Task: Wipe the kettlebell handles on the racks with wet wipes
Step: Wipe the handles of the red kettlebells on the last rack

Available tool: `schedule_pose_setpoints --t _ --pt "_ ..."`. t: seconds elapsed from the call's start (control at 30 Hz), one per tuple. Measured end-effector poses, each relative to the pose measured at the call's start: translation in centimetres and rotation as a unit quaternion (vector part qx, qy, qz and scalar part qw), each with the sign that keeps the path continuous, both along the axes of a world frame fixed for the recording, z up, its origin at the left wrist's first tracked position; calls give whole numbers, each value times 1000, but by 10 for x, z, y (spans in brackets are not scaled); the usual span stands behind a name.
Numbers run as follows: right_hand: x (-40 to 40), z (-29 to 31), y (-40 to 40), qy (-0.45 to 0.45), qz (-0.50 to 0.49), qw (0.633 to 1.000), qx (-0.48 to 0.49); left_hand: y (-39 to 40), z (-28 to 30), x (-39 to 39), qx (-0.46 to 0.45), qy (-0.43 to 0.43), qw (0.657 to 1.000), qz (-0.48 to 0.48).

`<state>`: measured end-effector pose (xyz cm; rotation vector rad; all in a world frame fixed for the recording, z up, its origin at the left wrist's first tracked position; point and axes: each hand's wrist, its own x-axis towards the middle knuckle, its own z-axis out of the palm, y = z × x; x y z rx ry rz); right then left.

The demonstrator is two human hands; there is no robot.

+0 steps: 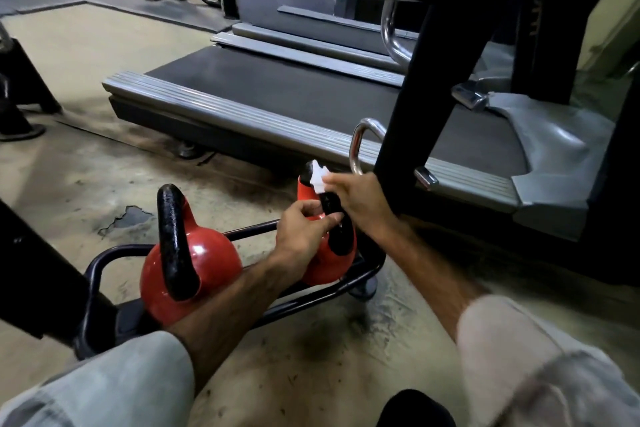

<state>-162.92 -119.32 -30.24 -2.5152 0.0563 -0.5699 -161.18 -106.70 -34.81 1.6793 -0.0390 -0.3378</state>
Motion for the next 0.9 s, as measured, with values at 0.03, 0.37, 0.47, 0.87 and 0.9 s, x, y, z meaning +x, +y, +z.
schedule_pose_setpoints --t 0.03,0.37,0.47,0.87,0.9 --pt "-13 -5 -2 1 -2 1000 21 0 -1 -1 -13 10 1000 2" --pt "43 3 -6 14 -68 990 127 -1 5 7 -17 -3 1000 -1" --pt "42 2 -8 28 -64 986 151 -3 10 9 34 -44 998 -9" --pt "42 13 -13 73 -42 988 131 2 19 1 162 -184 968 -48" --pt "54 13 -15 84 -50 986 136 2 18 2 160 -185 969 -48"
